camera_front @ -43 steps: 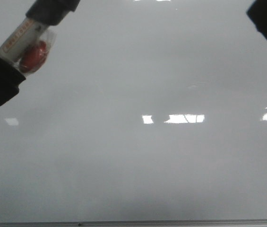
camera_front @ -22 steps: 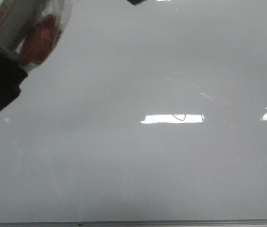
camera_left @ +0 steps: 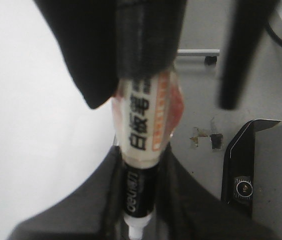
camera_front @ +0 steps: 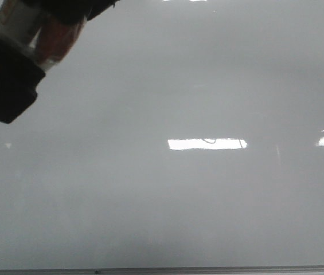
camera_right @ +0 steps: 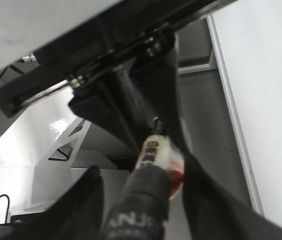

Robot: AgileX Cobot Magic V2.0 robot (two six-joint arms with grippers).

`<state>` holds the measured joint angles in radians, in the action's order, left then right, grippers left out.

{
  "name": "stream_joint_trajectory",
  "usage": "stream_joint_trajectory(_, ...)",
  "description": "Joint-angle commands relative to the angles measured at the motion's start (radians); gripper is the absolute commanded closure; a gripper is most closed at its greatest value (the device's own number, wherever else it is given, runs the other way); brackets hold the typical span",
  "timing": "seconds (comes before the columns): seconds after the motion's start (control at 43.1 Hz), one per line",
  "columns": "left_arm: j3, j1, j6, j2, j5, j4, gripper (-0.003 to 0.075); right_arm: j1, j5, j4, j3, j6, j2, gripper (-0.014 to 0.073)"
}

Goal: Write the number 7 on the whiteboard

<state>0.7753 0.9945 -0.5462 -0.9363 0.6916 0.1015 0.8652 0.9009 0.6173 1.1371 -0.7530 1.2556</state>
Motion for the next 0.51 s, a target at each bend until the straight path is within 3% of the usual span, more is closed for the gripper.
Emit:
stream_joint_trajectory(0.0, 0.034, 0.007, 0.002, 0.015, -0.087, 0.019, 0.0713, 0.004, -0.031, 0.049, 0.036, -0.014, -0.022, 0.0452)
stream_joint_trajectory(0.07, 0.034, 0.007, 0.002, 0.015, -0.091, 0.019, 0.0698, 0.004, -0.031, 0.049, 0.036, -0.014, -0.022, 0.059)
stream_joint_trajectory(0.139, 0.034, 0.007, 0.002, 0.015, -0.091, 0.019, 0.0638, 0.004, -0.032, 0.049, 0.036, -0.014, -0.022, 0.067)
stream_joint_trajectory(0.348, 0.034, 0.007, 0.009, 0.016, -0.093, 0.019, 0.0254, -0.008, -0.072, 0.028, 0.036, -0.014, -0.024, 0.0662)
stream_joint_trajectory(0.394, 0.034, 0.007, 0.009, 0.029, -0.093, 0.021, 0.0227, -0.023, -0.085, 0.018, 0.031, -0.012, -0.031, 0.066)
stream_joint_trajectory(0.487, 0.032, 0.007, 0.009, 0.073, -0.093, 0.021, 0.0253, -0.081, -0.138, 0.011, 0.004, -0.003, -0.05, 0.0658)
